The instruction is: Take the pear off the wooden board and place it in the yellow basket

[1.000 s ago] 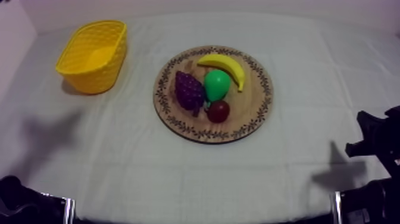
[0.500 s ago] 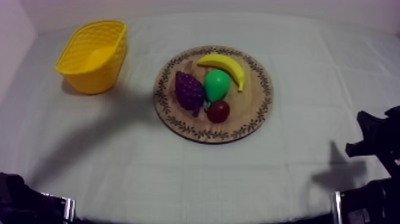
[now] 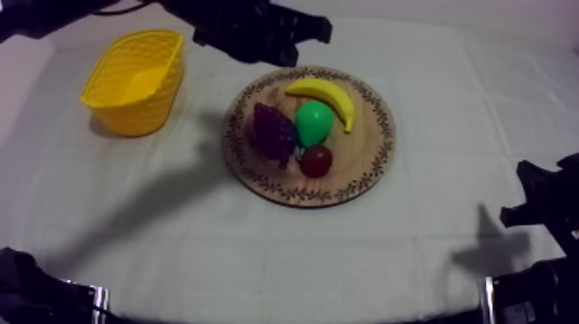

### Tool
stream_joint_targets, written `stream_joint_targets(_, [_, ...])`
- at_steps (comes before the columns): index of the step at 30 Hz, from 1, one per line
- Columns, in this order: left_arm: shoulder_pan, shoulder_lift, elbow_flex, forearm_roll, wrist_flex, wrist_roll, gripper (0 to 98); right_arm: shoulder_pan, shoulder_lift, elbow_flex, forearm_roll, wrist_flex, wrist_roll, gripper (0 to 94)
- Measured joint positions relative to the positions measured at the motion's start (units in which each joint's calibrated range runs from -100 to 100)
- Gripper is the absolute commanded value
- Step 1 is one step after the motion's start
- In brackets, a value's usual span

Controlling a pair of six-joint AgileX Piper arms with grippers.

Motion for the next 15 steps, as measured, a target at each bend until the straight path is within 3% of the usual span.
stream_joint_targets(3, [0.3,0.3,1.9,0.00,-2.0,0.7,64.4,0.0,0.0,0.0,0.0,0.0,0.0,0.3])
stream_joint_targets(6, [0.8,0.4,3.4,-0.66,-2.9,2.0,85.8,0.0,0.0,0.0,0.0,0.0,0.0,0.3])
stream_joint_targets(10, [2.1,0.5,4.0,-1.99,-3.7,3.4,94.3,0.0,0.0,0.0,0.0,0.0,0.0,0.3])
stream_joint_targets(15, [2.6,1.0,5.3,-2.46,-4.9,3.3,93.8,0.0,0.0,0.0,0.0,0.0,0.0,0.3])
